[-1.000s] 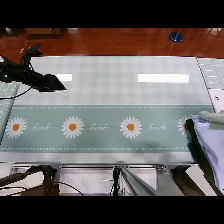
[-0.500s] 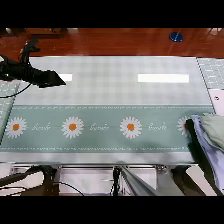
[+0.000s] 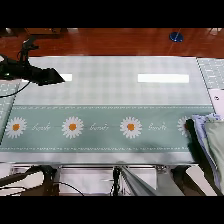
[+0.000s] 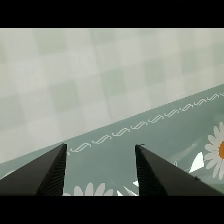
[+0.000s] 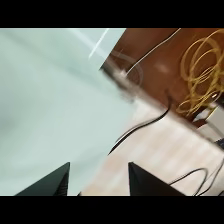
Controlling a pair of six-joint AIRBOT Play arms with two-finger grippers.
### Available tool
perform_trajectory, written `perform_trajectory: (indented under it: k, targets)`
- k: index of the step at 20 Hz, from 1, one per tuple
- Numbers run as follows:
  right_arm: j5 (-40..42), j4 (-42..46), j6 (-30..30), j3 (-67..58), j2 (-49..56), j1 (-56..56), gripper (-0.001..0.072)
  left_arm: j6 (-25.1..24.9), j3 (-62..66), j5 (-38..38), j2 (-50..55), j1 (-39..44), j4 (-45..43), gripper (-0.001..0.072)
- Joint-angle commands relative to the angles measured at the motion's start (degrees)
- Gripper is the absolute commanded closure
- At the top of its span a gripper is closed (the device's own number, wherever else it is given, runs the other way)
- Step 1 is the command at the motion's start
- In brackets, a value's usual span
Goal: Fold the shirts.
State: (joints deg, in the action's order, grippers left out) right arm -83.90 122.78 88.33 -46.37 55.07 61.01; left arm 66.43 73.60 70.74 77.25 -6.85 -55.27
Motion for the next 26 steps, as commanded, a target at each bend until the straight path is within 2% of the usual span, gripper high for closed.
perform_trajectory:
  k: [1, 2, 3, 5, 6, 7, 8, 9, 11, 12, 13, 16, 19, 22, 26]
  targets:
    - [13.6, 4.6, 2.4, -1.2, 0.1, -0.1, 0.0245, 0.0, 0.0, -3.0, 0.1, 0.0, -1.2, 0.0187]
    - [18.6, -0.9, 1.9, -4.8, 0.9, -1.0, 0.0246, 0.0, 0.0, -5.6, 0.2, 0.0, -1.1, 0.0119]
    - [23.3, -9.2, 0.8, -9.4, 2.3, -2.2, 0.0247, 0.2, 0.1, -8.5, 0.2, 0.1, 0.2, 0.0014]
    - [29.4, -34.8, -4.5, -20.7, 7.3, -6.5, 0.0266, 0.2, 2.4, -8.8, 0.2, 0.8, 12.7, 0.0009]
    - [29.4, -47.3, -7.5, -26.0, 10.6, -9.6, 0.0273, -1.8, 4.7, -8.8, 0.2, 2.4, 17.5, 0.0014]
    - [27.8, -58.1, -9.9, -31.0, 14.3, -13.9, 0.0273, -4.4, 7.6, -8.9, 0.2, 5.0, 16.9, 0.0033]
    - [25.1, -64.2, -11.0, -34.8, 17.5, -18.6, 0.0274, -4.9, 10.4, -9.7, 0.2, 8.3, 11.7, 0.0062]
    - [21.4, -66.1, -11.0, -37.4, 20.3, -24.5, 0.0273, -2.9, 12.8, -10.8, 0.2, 12.3, 2.4, 0.0087]
    - [14.1, -60.0, -11.0, -38.4, 24.0, -36.0, 0.0274, 7.8, 14.3, -12.2, 0.6, 19.1, -19.1, 0.0184]
    - [10.1, -53.3, -11.0, -38.4, 25.5, -42.0, 0.0274, 13.5, 14.3, -10.4, 1.4, 21.2, -26.9, 0.0194]
    - [6.7, -46.7, -10.7, -38.4, 26.9, -47.1, 0.0274, 16.5, 14.2, -7.5, 2.6, 22.2, -29.7, 0.0193]
    - [1.0, -32.3, -9.1, -38.3, 29.5, -59.6, 0.0274, 17.0, 14.2, 4.3, 7.9, 22.2, -27.6, 0.0193]
    - [3.4, -31.2, -6.6, -37.8, 29.8, -65.2, 0.0273, 18.5, 14.2, 12.2, 12.5, 22.2, -27.3, 0.0191]
    - [2.2, -32.9, -4.1, -37.8, 30.1, -65.7, 0.0272, 20.1, 14.3, 11.0, 13.4, 22.3, -27.2, 0.0191]
    - [0.7, -32.5, -4.1, -37.8, 30.4, -64.9, 0.0272, 20.0, 14.2, 8.6, 13.4, 22.1, -27.7, 0.0191]
